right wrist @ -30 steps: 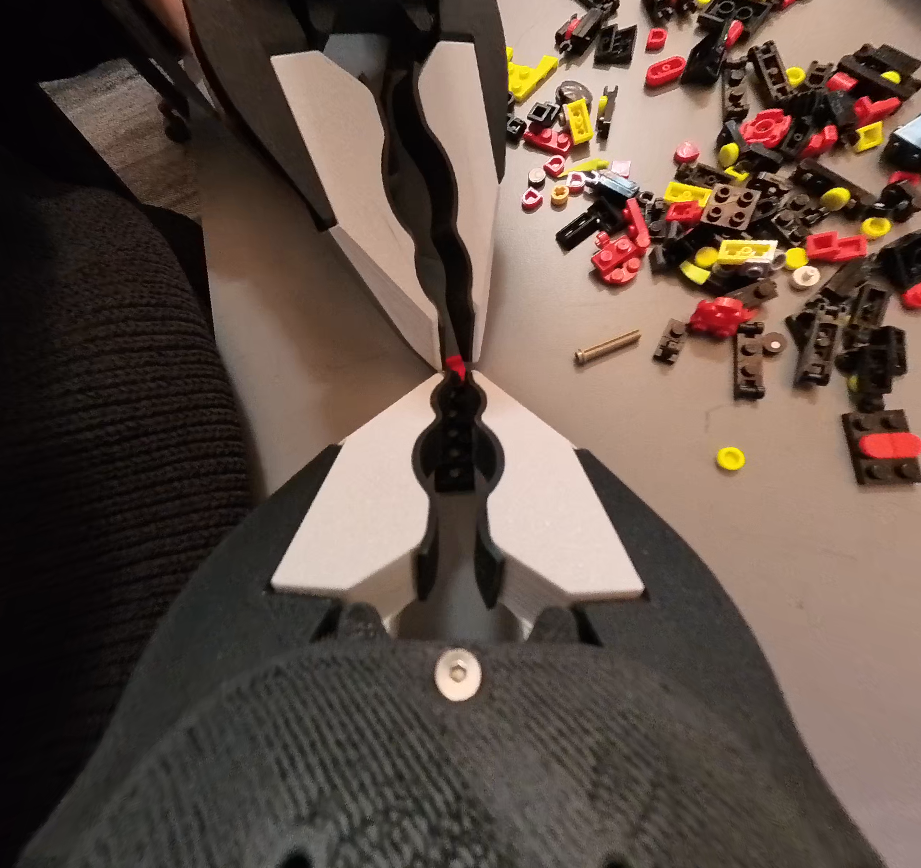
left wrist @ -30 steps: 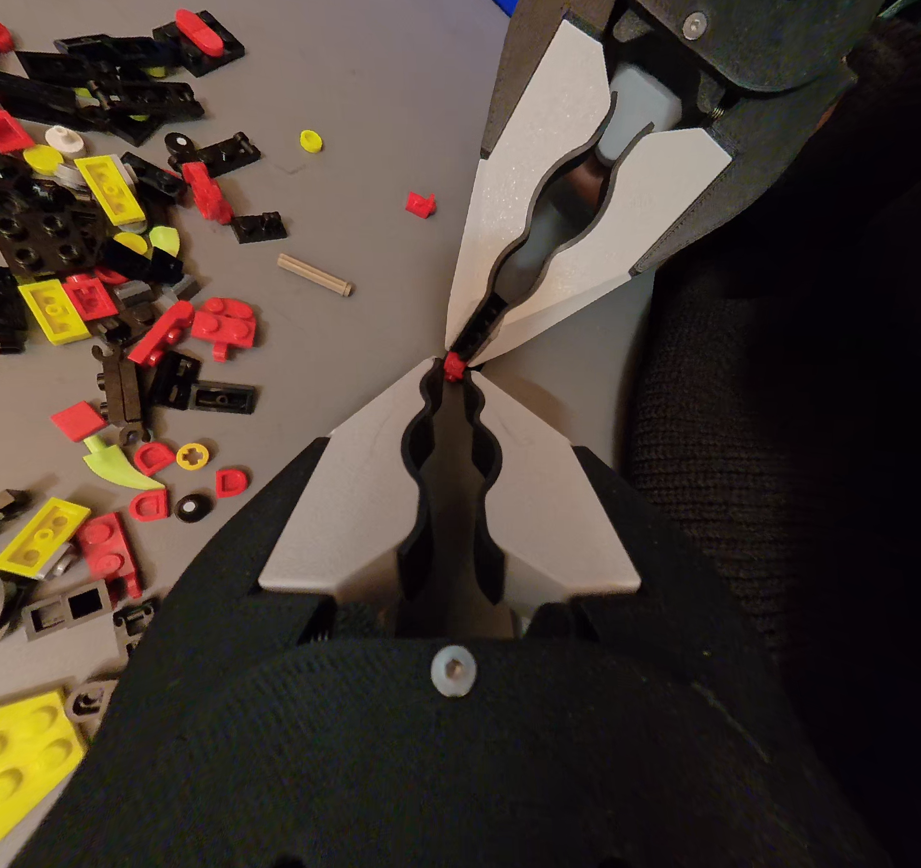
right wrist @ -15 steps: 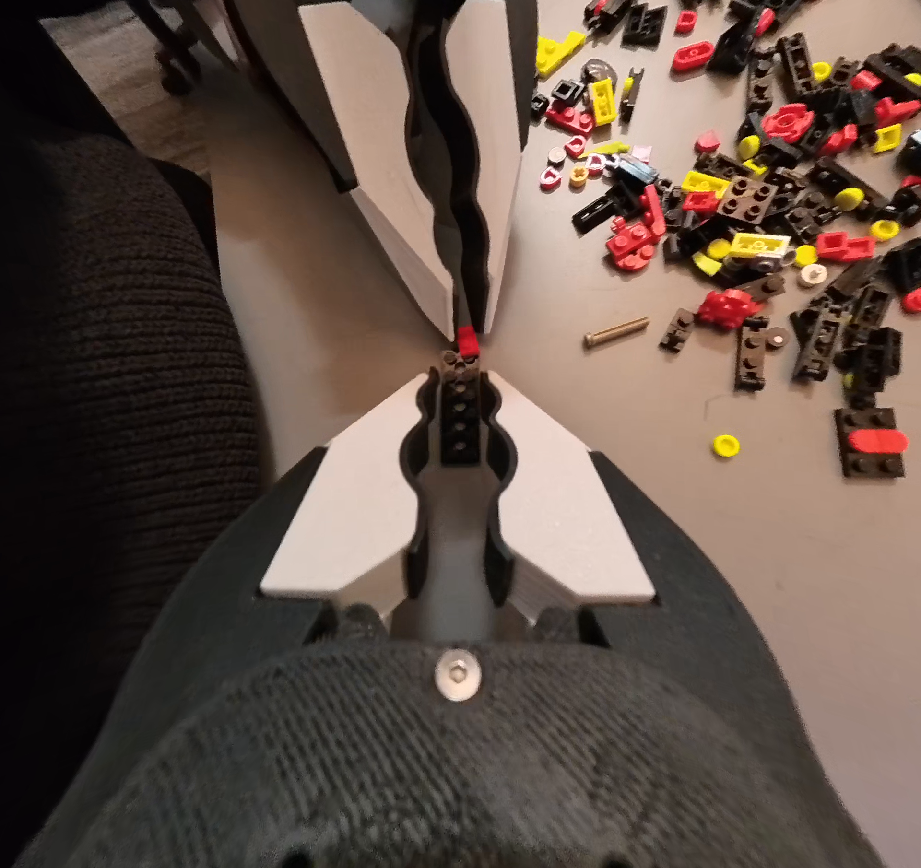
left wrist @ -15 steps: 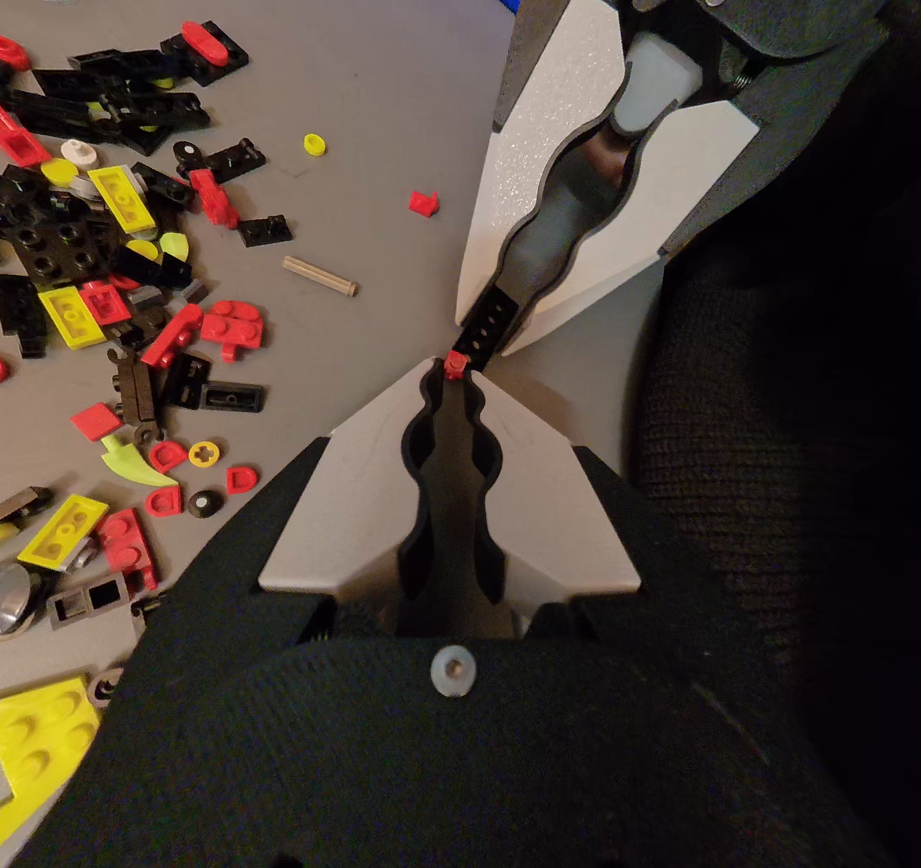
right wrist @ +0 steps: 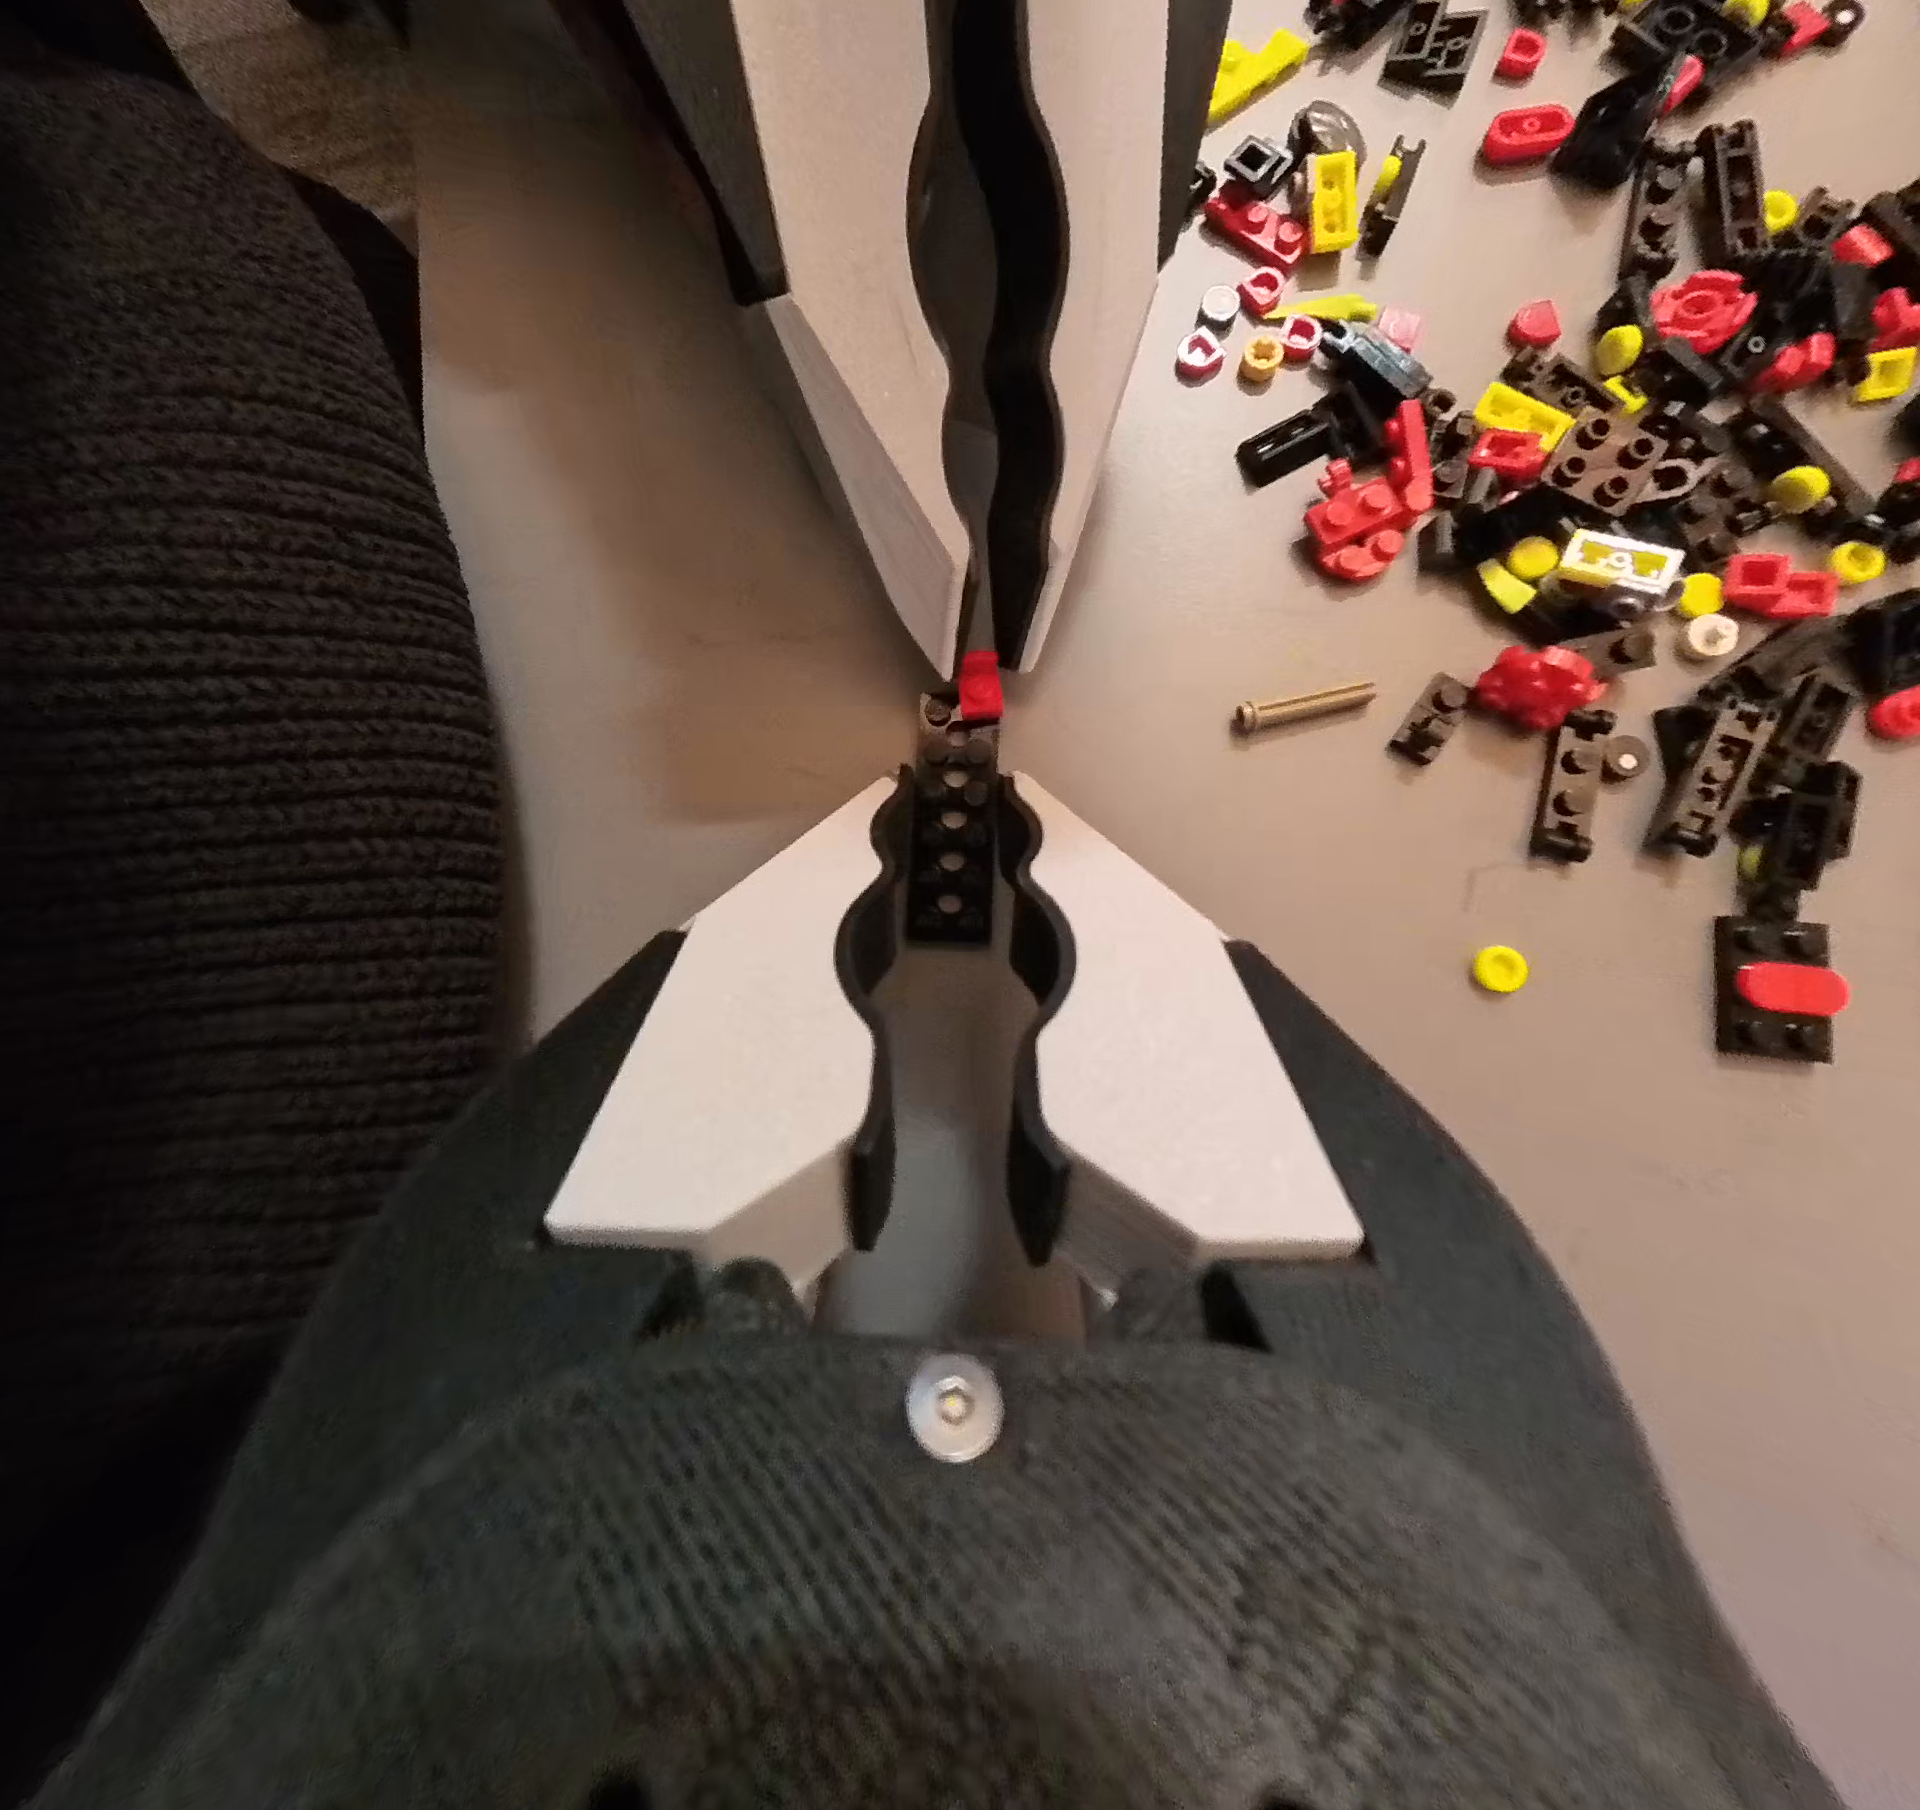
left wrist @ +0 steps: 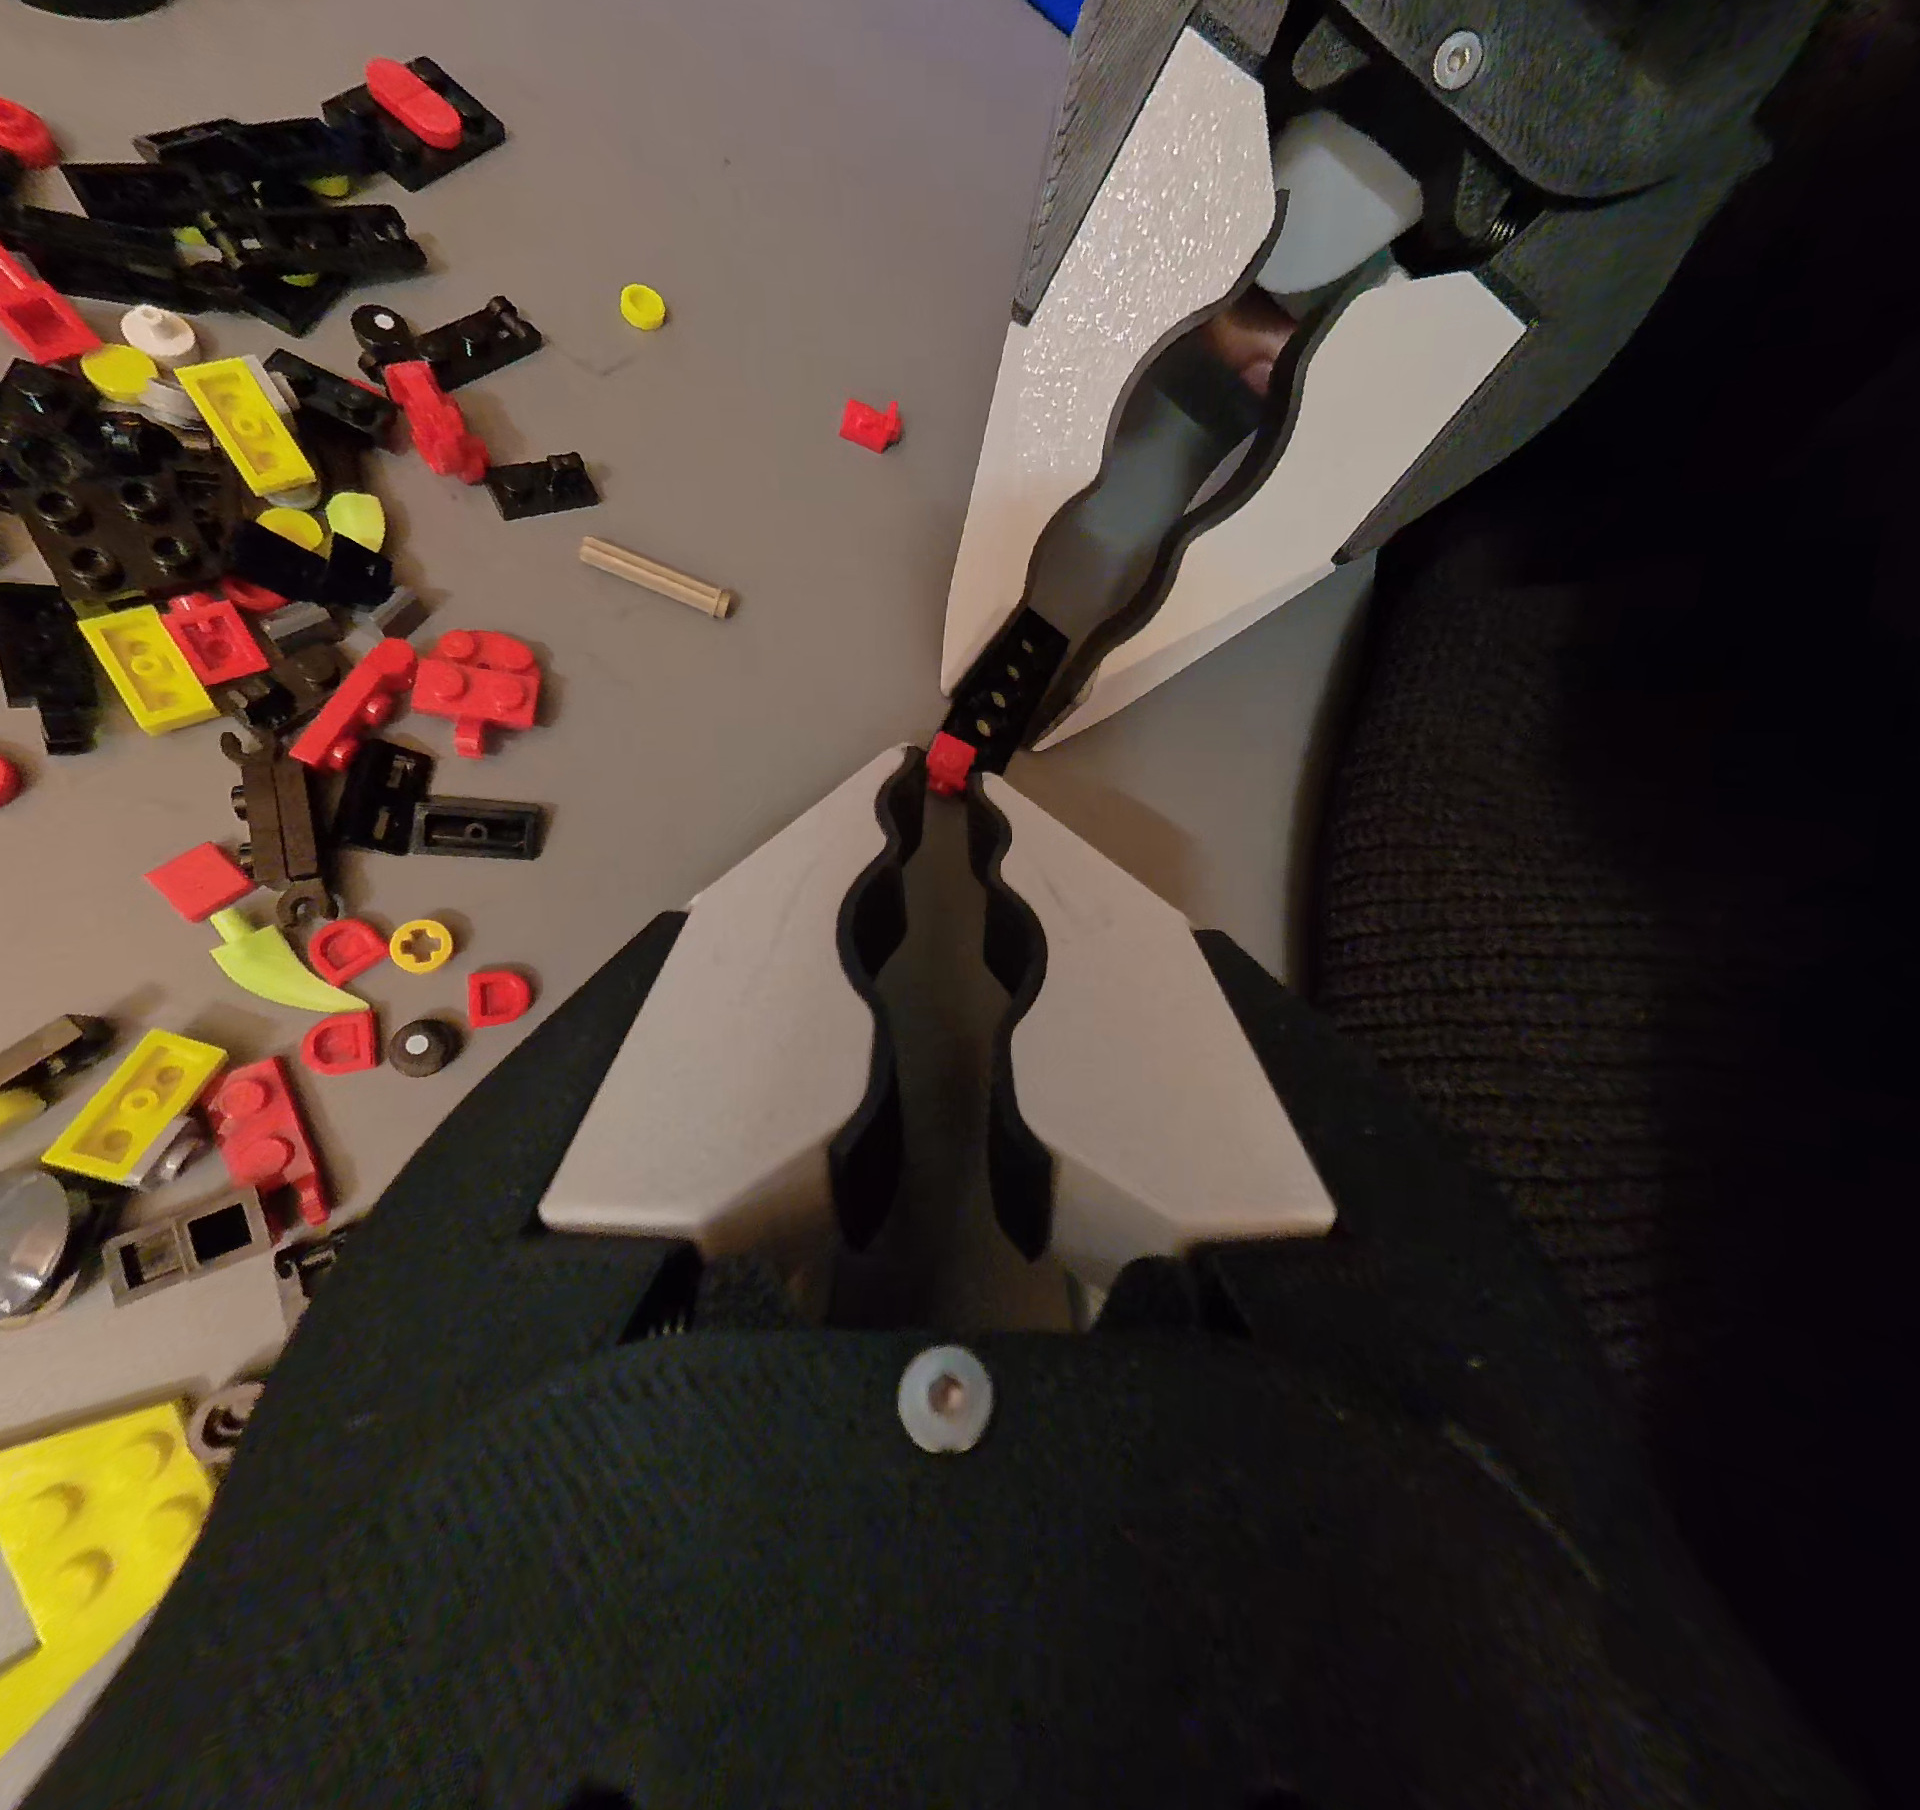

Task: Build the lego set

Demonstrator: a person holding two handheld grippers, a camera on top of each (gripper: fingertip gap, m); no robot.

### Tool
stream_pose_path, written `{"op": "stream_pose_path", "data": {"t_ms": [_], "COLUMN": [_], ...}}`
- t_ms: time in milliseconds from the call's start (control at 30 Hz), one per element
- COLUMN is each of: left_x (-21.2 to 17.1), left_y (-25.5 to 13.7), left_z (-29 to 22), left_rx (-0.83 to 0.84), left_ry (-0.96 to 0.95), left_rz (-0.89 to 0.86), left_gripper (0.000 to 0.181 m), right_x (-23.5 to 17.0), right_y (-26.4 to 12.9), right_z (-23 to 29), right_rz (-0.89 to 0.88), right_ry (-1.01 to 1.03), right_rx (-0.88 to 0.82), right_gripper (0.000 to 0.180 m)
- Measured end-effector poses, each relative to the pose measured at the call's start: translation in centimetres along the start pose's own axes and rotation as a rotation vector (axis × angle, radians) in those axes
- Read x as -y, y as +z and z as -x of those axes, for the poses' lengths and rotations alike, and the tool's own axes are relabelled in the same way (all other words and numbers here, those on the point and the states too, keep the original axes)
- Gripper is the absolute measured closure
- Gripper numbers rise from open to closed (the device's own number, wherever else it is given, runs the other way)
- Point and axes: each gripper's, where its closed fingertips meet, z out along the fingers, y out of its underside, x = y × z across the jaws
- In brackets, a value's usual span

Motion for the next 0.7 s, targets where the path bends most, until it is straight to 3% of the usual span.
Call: {"op": "stream_pose_path", "data": {"t_ms": [700], "left_x": [-0.15], "left_y": [-0.04], "left_z": [0.14], "left_rx": [0.039], "left_ry": [0.051], "left_rz": [0.028], "left_gripper": [0.175], "right_x": [0.18], "right_y": [0.2], "right_z": [-0.19], "right_rz": [-0.016], "right_ry": [-0.113], "right_rx": [-0.009], "right_gripper": [0.166]}}
